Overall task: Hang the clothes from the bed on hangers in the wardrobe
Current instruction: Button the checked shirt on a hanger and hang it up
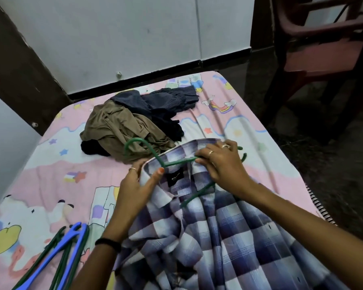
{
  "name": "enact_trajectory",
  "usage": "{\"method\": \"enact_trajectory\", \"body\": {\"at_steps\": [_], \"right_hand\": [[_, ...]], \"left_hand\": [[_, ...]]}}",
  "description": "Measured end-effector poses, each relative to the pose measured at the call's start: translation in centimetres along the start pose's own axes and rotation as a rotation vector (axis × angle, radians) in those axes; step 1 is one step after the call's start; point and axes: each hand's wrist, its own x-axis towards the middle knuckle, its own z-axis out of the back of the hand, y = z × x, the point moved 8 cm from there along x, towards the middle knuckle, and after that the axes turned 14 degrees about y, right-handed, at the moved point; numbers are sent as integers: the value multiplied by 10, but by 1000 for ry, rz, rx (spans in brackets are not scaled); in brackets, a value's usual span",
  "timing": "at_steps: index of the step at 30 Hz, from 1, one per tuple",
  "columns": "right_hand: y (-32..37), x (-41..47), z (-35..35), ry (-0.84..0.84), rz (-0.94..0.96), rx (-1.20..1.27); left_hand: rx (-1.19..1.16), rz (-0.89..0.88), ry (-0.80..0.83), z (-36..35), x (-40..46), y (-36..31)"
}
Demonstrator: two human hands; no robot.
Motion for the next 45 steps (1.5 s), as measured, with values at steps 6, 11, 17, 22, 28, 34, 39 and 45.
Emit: {"method": "enact_trajectory", "body": {"at_steps": [6,11,17,22,28,34,39,45], "right_hand": [[-22,9,-3,-31,-110,259],[-93,-56,1,-336,-731,726],[-107,-85,-52,224,-897,560],[-100,-80,-66,331,-882,383],[-108,-81,-72,246,-910,438],[-82,-94,-69,48,-806,220],[-79,-98,-63,-115,-732,263],[-83,-101,-62,-159,-731,346]], "left_hand": [[68,-50,-112,8,9,7],[81,-79,-191,5,7,10],[205,-104,-232,9,8,0],[352,-122,-165,4,13,-2],[488,-5,-14,-15,26,-4],[590,-28,89,-25,37,-12],[36,-110,133,-23,33,-14],[174,23,177,-32,37,-9]]}}
